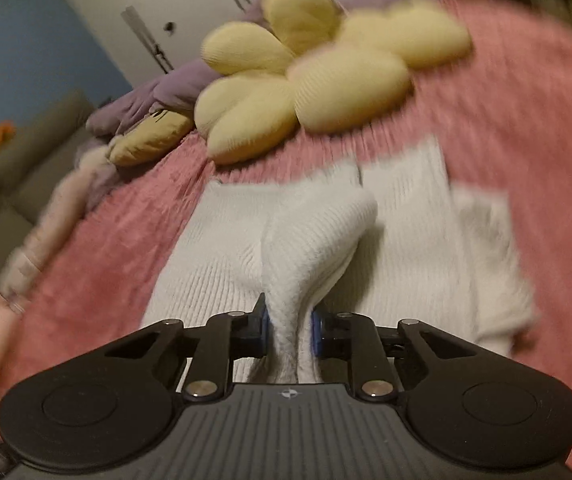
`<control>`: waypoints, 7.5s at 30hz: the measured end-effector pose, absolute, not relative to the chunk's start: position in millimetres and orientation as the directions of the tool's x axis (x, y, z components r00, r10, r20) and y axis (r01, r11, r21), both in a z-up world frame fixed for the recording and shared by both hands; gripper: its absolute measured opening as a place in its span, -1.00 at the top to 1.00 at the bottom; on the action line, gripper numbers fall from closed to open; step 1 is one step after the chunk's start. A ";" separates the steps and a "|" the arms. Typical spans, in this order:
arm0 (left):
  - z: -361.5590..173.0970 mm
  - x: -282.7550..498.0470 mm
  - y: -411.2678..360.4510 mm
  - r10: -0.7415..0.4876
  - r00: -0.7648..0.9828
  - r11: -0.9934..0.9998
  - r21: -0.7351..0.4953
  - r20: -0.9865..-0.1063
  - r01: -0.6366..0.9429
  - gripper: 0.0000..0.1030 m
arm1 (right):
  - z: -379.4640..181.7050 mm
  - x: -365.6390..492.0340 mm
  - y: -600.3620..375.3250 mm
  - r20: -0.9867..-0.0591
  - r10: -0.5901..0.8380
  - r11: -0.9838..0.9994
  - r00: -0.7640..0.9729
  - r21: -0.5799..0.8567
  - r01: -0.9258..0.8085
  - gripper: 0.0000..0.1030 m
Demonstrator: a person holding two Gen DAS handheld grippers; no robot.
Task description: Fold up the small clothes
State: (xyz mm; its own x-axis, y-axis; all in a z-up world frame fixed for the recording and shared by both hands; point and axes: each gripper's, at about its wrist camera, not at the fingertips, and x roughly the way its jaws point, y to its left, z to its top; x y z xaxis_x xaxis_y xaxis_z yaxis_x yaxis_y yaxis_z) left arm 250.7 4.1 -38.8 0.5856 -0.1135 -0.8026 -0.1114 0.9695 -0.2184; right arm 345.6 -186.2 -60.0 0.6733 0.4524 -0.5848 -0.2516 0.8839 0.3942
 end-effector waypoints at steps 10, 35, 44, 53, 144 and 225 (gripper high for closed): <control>-36.4 254.5 -19.1 -0.137 0.586 0.977 -0.208 -0.799 -0.055 -0.74 | -37.0 324.6 -186.2 -0.552 0.216 0.972 0.805 0.046 -0.230 0.65; -28.7 252.1 -36.0 -0.104 0.572 0.984 -0.167 -0.814 -0.059 -0.75 | -72.6 222.2 -266.2 -0.588 0.249 0.937 0.769 0.347 -0.039 -0.06; -45.2 222.3 -25.7 -0.059 0.604 0.990 -0.124 -0.795 -0.066 -0.77 | -81.7 204.9 -294.9 -0.557 0.358 0.830 0.749 0.557 0.018 -0.06; -57.1 235.0 -42.2 -0.024 0.698 0.996 -0.073 -0.716 -0.041 -0.61 | -102.3 199.6 -310.3 -0.457 0.517 0.598 0.724 0.798 0.076 -0.05; -42.3 346.6 36.1 -0.550 0.508 0.719 -0.685 -0.664 -0.118 0.04 | -81.5 350.3 -289.8 -0.409 0.672 0.574 0.617 0.814 -0.085 0.27; -88.0 356.7 23.9 0.068 0.727 0.954 -0.169 -0.683 -0.248 -1.00 | -107.7 350.2 -129.8 -0.574 0.099 0.994 0.813 0.102 -0.049 0.08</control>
State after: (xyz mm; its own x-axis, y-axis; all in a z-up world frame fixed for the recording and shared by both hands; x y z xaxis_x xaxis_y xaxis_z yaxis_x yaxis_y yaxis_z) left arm 356.7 23.9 -88.0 0.7272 0.0680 -0.6830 -0.2483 0.9537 -0.1695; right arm 350.2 -129.8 -107.7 0.8131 0.0990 -0.5736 -0.0491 0.9936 0.1019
